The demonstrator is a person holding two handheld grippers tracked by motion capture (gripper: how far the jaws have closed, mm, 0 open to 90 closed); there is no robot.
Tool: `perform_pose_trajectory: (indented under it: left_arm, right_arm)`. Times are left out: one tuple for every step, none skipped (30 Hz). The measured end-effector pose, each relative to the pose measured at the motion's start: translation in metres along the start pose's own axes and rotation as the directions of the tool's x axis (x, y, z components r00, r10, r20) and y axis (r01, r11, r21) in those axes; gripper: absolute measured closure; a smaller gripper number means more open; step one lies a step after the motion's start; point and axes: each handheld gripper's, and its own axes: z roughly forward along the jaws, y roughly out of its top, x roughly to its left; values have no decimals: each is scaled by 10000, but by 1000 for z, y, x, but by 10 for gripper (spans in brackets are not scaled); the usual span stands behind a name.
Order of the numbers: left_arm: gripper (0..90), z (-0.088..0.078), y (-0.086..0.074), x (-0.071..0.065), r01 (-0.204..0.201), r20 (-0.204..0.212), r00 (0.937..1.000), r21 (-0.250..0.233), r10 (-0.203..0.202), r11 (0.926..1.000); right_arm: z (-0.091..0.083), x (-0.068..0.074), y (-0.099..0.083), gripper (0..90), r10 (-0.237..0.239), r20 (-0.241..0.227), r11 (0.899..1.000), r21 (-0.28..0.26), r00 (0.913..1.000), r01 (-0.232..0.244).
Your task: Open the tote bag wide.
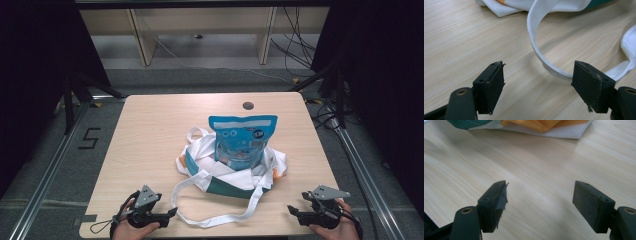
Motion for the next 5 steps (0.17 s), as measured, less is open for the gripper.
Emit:
perform_pose_trajectory:
  left_arm:
    - [248,0,0,2,-241,3,9997,18,241,9997]
    - [247,-1,0,2,-253,2,9997,62,253,9997]
    - [247,-1,1,2,-213,-2,9998,55,213,9998]
    - [247,0,1,1,-145,-1,9999,28,145,9999]
    - [247,0,1,2,-157,-3,9999,31,157,9999]
  right_arm:
    - [0,-3,1,284,-340,-141,9994,75,9993,341]
    - [1,-5,1,285,-570,-244,9984,40,9981,571]
    - [1,-5,1,284,-489,-218,9988,58,9986,490]
    - [0,-5,1,285,-527,37,9986,63,9986,527]
    - [1,-5,0,285,-431,30,9991,-64,9991,431]
